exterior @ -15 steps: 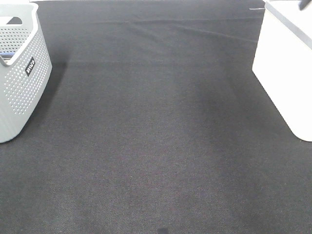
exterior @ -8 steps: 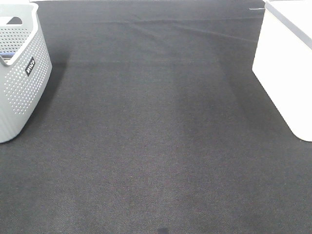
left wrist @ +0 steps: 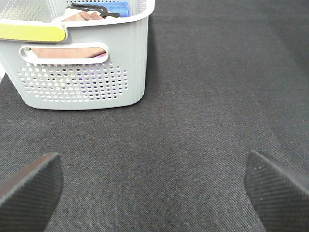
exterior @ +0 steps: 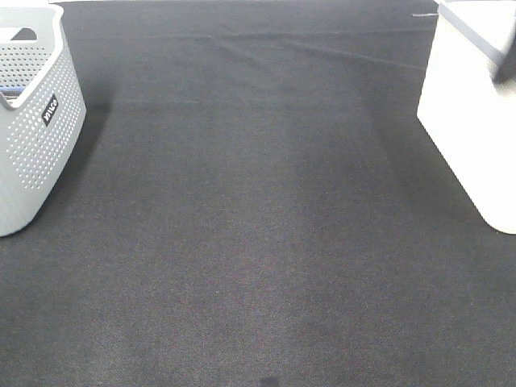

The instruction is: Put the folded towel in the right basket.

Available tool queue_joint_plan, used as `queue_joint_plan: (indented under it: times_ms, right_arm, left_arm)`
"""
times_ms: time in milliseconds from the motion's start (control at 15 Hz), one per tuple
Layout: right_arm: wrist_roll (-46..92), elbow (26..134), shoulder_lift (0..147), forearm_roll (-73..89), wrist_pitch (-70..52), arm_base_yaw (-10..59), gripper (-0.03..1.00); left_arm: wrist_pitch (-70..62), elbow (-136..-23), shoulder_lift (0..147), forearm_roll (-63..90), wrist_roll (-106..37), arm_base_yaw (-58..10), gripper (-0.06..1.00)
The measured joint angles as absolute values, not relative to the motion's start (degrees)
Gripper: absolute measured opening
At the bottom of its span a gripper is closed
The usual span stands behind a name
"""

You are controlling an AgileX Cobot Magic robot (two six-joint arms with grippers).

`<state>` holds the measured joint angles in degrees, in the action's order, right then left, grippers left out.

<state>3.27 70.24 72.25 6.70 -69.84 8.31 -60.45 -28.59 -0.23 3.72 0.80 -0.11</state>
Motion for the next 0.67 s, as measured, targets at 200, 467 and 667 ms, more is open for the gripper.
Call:
queue_joint_plan:
  times_ms: [200, 467, 667]
  right_arm:
    - [3.27, 52.83, 58.96, 6.53, -69.84, 8.31, 0.73]
    - [3.32, 38.04, 42.46, 4.47, -69.61, 8.31, 0.73]
    - [3.32, 31.91, 30.31, 3.67, -65.03, 8.31, 0.73]
  left_arm:
    - [-60.45, -28.59, -0.23, 3.72, 0.8, -0.11, 0.97]
    - [-60.45, -28.59, -0.23, 3.72, 0.8, -0.11, 0.97]
    - [-60.45, -28.59, -0.23, 3.72, 0.8, -0.11, 0.97]
